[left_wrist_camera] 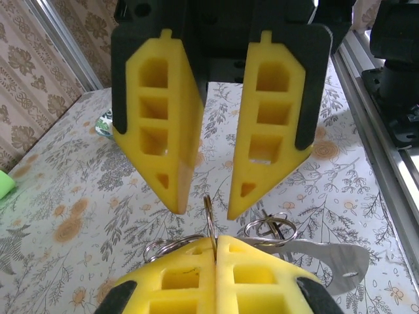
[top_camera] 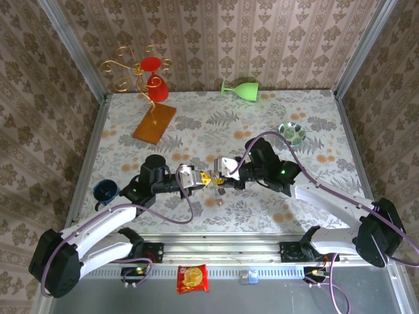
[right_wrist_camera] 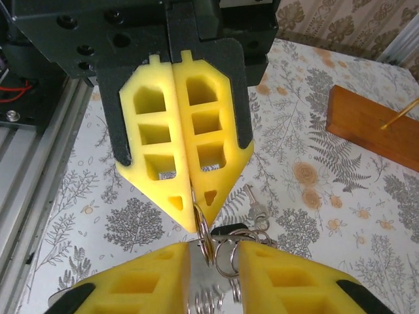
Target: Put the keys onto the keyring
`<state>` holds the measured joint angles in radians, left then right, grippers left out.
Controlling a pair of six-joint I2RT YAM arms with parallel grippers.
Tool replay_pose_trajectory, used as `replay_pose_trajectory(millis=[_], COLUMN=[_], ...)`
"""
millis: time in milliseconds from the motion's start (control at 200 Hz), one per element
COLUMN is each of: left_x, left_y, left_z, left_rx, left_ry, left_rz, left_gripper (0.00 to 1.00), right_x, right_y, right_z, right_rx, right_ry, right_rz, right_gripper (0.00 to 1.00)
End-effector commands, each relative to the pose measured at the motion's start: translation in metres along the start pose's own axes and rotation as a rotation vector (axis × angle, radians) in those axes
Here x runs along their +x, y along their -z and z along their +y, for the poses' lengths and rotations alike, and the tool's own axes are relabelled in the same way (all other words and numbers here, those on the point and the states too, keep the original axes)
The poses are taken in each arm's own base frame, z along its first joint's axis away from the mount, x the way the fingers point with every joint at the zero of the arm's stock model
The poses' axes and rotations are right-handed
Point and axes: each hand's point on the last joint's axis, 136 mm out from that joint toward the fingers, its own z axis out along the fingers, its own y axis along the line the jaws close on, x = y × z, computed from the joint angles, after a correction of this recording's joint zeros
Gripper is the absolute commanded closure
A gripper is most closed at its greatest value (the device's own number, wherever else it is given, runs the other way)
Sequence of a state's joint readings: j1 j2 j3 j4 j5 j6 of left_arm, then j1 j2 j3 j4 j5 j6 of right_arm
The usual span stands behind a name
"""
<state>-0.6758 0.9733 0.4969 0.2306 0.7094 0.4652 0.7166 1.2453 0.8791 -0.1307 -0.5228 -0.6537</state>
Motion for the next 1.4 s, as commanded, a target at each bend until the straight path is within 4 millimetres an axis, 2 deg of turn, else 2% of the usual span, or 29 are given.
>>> replay_pose_trajectory(millis=[0, 80, 190, 300, 395, 515, 865, 910, 1065, 1145, 1180, 1275, 1395], left_x=[-0.011, -0.011, -0.011, -0.011, -0.01, -0.009, -0.009, -0.009, -0.009, -0.011, -0.012, -0.012, -0.01], left_y=[0.001, 0.001, 0.001, 0.0, -0.001, -0.003, -0.007, -0.008, -0.006, -0.005, -0.004, -0.001, 0.0], left_z=[-0.002, -0.002, -0.003, -0.003, -0.001, 0.001, 0.002, 0.002, 0.001, 0.0, 0.0, 0.002, 0.002], left_rx=[0.004, 0.006, 0.011, 0.011, 0.002, -0.007, -0.002, -0.001, 0.002, -0.001, -0.006, -0.02, -0.021], left_ry=[-0.052, -0.054, -0.056, -0.053, -0.044, -0.037, -0.028, -0.026, -0.031, -0.039, -0.042, -0.046, -0.047], left_rz=[-0.039, -0.038, -0.034, -0.033, -0.031, -0.036, -0.05, -0.049, -0.05, -0.047, -0.046, -0.032, 0.022], left_gripper=[1.0, 1.0, 1.0, 1.0, 1.0, 0.94, 0.84, 0.86, 1.0, 1.0, 1.0, 1.0, 1.0], right_x=[-0.002, -0.001, -0.002, -0.003, -0.005, -0.01, -0.015, -0.015, -0.008, -0.001, 0.003, 0.015, 0.023], right_y=[-0.003, -0.003, -0.004, -0.004, -0.006, -0.007, -0.012, -0.012, -0.011, -0.008, -0.006, 0.003, 0.012], right_z=[-0.003, -0.001, 0.002, 0.006, 0.01, 0.01, 0.011, 0.01, 0.009, 0.005, 0.005, 0.005, 0.007], right_rx=[0.019, 0.009, -0.012, -0.045, -0.068, -0.08, -0.091, -0.089, -0.066, -0.022, -0.006, 0.031, 0.054], right_ry=[0.037, 0.043, 0.046, 0.039, 0.027, 0.006, -0.02, -0.022, -0.023, -0.015, -0.01, 0.012, 0.025], right_rz=[0.005, 0.017, 0.024, 0.02, 0.008, -0.022, -0.059, -0.062, -0.037, -0.004, 0.014, 0.073, 0.121], right_gripper=[0.79, 0.85, 0.86, 1.0, 1.0, 1.0, 1.0, 1.0, 1.0, 0.81, 0.77, 0.71, 0.7])
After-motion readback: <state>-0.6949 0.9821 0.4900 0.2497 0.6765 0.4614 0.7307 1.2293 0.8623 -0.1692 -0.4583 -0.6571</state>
